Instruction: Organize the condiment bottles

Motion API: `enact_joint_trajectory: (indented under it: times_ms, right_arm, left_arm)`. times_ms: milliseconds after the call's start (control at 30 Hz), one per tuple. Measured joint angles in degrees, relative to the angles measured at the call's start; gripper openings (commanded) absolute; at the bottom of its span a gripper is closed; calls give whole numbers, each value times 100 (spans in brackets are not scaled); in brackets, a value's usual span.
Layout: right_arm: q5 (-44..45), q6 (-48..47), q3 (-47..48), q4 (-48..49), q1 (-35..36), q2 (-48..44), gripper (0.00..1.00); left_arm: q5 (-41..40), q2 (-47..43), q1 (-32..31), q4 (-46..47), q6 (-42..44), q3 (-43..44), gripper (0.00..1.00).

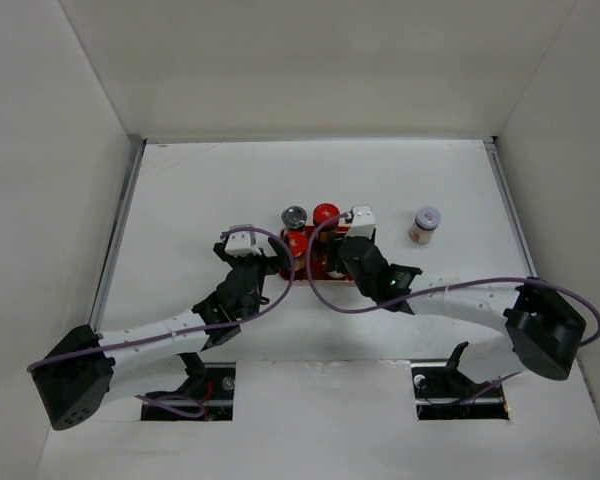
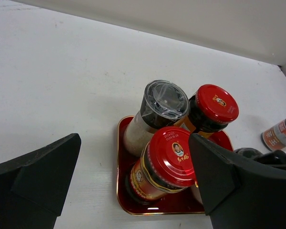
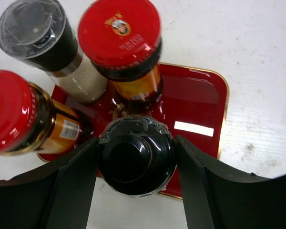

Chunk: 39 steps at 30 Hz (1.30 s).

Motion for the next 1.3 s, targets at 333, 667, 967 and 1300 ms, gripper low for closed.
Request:
enact_joint_trajectory:
  times_ms: [333,667,967,1300]
  right_arm:
    - [63,-24,459,435,103,914,68]
    - [264,22,444,339,118,448,94]
    - [472,131,-308,155,-1950,-1694,100]
    - [-101,17,-210,-210,-3805,-225,100]
  left_arm:
    - [4,42,-11,35,-44,0,100]
    - [4,42,-9,39,-70,0,100]
    - [7,42,-11,42,-70,0,100]
    - [33,63,7,42,-70,0,100]
